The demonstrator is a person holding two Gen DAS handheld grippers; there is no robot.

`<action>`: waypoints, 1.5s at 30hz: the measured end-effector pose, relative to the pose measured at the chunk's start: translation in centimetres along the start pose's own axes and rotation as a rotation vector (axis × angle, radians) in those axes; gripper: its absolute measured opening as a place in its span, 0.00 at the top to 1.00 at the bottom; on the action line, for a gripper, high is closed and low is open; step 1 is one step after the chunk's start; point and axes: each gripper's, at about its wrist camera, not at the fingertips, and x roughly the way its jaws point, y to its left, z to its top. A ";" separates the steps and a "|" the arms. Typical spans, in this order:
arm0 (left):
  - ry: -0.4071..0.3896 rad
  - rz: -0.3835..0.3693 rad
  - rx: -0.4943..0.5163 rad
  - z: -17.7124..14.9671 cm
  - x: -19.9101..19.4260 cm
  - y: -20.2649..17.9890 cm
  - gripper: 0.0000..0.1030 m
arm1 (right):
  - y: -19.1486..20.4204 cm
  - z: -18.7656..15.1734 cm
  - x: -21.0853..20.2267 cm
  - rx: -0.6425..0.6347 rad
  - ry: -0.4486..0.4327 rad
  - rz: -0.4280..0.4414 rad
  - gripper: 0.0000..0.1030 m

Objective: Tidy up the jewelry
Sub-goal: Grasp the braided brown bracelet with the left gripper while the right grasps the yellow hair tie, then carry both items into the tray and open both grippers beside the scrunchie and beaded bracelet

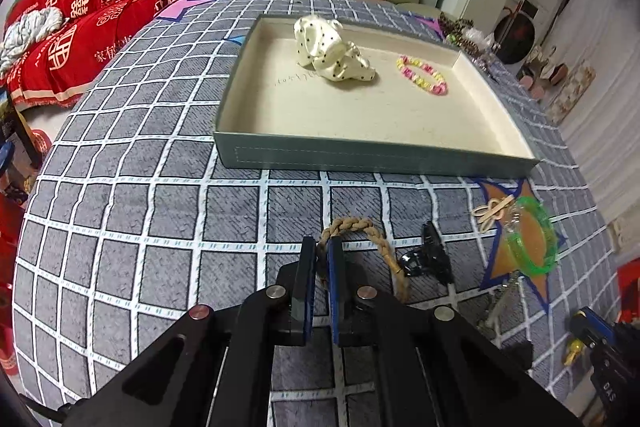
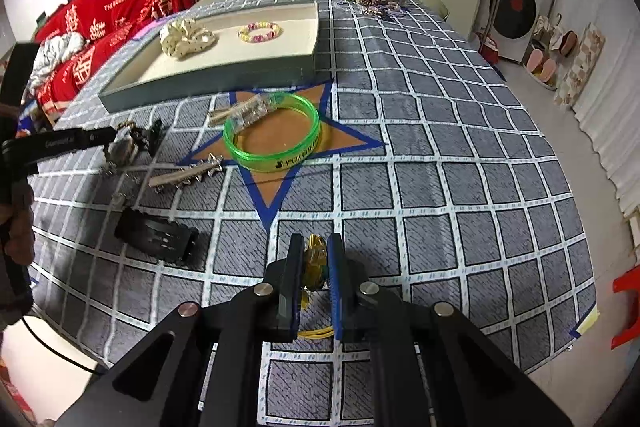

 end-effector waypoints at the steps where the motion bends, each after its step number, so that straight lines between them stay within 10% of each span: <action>1: -0.007 -0.004 -0.004 0.0 -0.4 0.2 0.87 | -0.2 0.2 -0.3 0.007 -0.004 0.010 0.88; 23: -0.175 -0.043 0.039 5.8 -7.9 -0.4 0.87 | 0.5 11.4 -3.7 0.018 -0.133 0.178 0.88; 45: -0.062 0.012 0.037 14.2 3.8 -1.0 0.87 | 3.3 25.0 9.9 0.030 -0.027 0.297 0.88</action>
